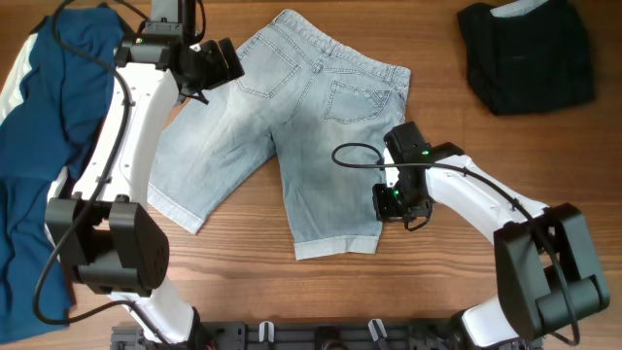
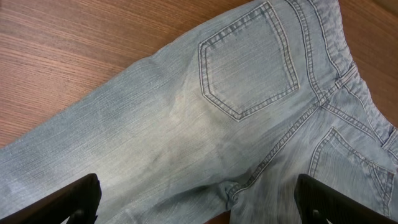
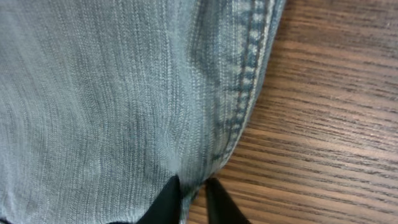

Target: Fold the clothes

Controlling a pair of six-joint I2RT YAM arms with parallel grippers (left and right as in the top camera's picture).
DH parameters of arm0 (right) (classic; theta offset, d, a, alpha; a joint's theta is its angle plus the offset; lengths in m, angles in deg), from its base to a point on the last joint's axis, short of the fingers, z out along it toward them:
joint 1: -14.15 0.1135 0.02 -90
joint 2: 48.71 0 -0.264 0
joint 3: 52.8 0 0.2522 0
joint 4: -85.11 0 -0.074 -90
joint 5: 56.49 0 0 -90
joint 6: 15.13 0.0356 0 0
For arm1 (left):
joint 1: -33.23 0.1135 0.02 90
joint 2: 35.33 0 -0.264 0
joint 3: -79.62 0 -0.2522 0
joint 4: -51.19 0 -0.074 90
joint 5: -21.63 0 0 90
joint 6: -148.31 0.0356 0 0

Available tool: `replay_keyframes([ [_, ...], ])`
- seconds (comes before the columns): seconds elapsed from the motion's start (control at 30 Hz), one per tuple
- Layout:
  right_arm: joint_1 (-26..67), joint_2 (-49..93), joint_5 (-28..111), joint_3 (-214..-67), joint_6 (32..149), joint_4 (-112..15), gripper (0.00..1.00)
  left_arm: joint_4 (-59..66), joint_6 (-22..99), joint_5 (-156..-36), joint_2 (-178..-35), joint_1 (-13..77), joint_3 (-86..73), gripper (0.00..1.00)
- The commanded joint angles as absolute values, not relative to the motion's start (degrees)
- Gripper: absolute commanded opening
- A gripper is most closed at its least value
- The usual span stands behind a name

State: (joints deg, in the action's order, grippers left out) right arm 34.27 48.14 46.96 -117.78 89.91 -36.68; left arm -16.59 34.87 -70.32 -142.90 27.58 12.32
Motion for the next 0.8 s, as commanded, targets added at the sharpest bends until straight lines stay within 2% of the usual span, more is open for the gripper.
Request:
replay_keyframes([
  [0.0, 34.45, 49.22, 48.05, -117.54, 90.04, -36.85, 0.04, -16.68, 35.15, -69.78, -143.01, 27.56, 12.41, 1.00],
  [0.23, 34.56, 49.06, 50.48, -117.63, 89.83, -34.34, 0.05, -16.66, 35.15, -69.75, -143.01, 27.58, 12.41, 1.00],
  [0.4, 34.62, 44.95, 59.29, -118.35, 86.57, -22.01, 0.04, -16.66, 35.15, -69.78, -143.01, 27.56, 12.41, 1.00],
  [0.53, 37.29, 38.75, 60.55, -118.35, 86.85, -15.89, 0.04, -16.66, 35.18, -69.75, -143.01, 27.58, 12.41, 1.00],
  [0.57, 37.90, 37.39, 60.60, -118.35, 87.14, -15.72, 0.09, -16.66, 35.18, -69.75, -143.01, 27.58, 12.41, 1.00],
  [0.6, 38.32, 36.10, 60.55, -118.40, 87.75, -15.92, 0.23, -16.66, 35.18, -69.75, -143.01, 27.58, 12.41, 1.00],
  [0.63, 38.36, 34.94, 60.12, -118.57, 88.56, -16.33, 0.51, -16.66, 35.18, -69.75, -143.01, 27.58, 12.41, 1.00],
  [0.7, 37.73, 33.35, 58.35, -119.90, 88.86, -18.25, 0.79, -16.68, 35.18, -69.75, -143.01, 27.56, 12.41, 1.00],
  [0.77, 36.70, 33.13, 54.85, -122.66, 89.06, -20.02, 0.85, -16.68, 35.18, -69.75, -143.01, 27.58, 12.41, 1.00],
])
